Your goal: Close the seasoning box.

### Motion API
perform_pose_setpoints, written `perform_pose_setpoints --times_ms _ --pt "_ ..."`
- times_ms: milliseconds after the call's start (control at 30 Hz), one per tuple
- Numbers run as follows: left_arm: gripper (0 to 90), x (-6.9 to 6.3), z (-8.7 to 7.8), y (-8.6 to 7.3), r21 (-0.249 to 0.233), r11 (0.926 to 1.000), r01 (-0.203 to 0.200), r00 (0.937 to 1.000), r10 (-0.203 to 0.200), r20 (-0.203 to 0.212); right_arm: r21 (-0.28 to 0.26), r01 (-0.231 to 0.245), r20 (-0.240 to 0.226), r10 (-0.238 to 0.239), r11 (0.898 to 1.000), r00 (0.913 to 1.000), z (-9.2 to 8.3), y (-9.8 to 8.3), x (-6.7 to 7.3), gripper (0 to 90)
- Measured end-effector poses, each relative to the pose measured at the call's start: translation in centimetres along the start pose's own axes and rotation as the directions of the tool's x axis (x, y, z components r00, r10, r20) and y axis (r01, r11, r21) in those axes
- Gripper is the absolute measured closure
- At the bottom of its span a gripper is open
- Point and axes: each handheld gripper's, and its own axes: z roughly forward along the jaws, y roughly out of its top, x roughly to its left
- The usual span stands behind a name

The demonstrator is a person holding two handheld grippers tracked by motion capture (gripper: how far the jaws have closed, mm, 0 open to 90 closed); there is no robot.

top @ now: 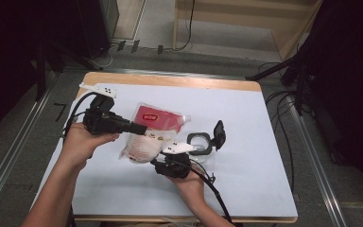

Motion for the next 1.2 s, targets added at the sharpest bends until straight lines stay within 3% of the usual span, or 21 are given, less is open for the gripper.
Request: perform_pose_setpoints --times_ms 233,267,433,533,567,633,667,733,800,933,1067,1200 --pt "90.0 0.7 0.3 -0.2 -0.017 0.9962 0.086 0.9952 -0.085 0.047 -0.053 0.057 0.051 -0.055 0.997 0.9972 0.1 -0.6 0.2 51.0" --pt "90.0 0.7 0.2 -0.2 -0.019 0.9952 0.095 0.994 -0.094 0.055 -0.065 0.066 0.046 -0.063 0.996 0.9969 0.2 -0.7 0.3 50.3" --pt "90.0 0.6 0.1 -0.1 -0.028 0.993 0.115 0.9899 -0.112 0.087 -0.064 0.007 0.019 -0.006 0.998 0.9998 0.6 -1.0 -0.2 49.2" --pt "90.0 1.0 0.2 -0.2 -0.045 0.9886 0.144 0.9842 -0.138 0.11 -0.116 0.049 0.014 -0.048 0.992 0.9988 0.5 -1.0 0.0 51.5" --pt "90.0 1.1 0.1 -0.2 -0.051 0.9879 0.146 0.9847 -0.14 0.103 -0.119 0.056 0.017 -0.055 0.991 0.9984 0.4 -1.0 0.3 53.5" --pt "90.0 1.2 0.1 -0.3 -0.057 0.9896 0.132 0.9908 -0.13 0.036 -0.153 0.081 -0.016 -0.084 0.985 0.9963 0.0 -0.8 0.8 54.7" --pt "90.0 1.3 0.2 -0.3 -0.048 0.9898 0.134 0.9904 -0.132 0.04 -0.141 0.107 0.009 -0.106 0.984 0.9943 -0.3 -0.6 1.3 54.6" --pt "90.0 1.4 0.5 -0.3 -0.048 0.9905 0.129 0.9911 -0.127 0.038 -0.12 0.136 -0.011 -0.138 0.983 0.9903 -0.4 -0.4 1.5 50.0" --pt "90.0 1.2 0.8 -0.2 -0.042 0.9925 0.115 0.9933 -0.115 -0.001 -0.091 0.15 -0.015 -0.152 0.984 0.9882 -0.6 -0.5 1.8 51.6" --pt "90.0 1.0 1.5 -0.1 -0.05 0.9938 0.099 0.995 -0.099 0.004 -0.055 0.187 -0.014 -0.188 0.981 0.9821 -1.5 -0.4 1.8 55.0" --pt "89.9 0.4 1.9 0.1 -0.047 0.9969 0.064 0.9975 -0.065 -0.027 -0.033 0.187 -0.012 -0.188 0.982 0.9822 -1.9 -0.3 1.8 54.4" --pt "89.4 0.1 2.5 0.2 -0.036 0.9982 0.048 0.9978 -0.049 -0.045 -0.009 0.203 -0.042 -0.204 0.979 0.9782 -1.7 -0.2 2.3 53.7"
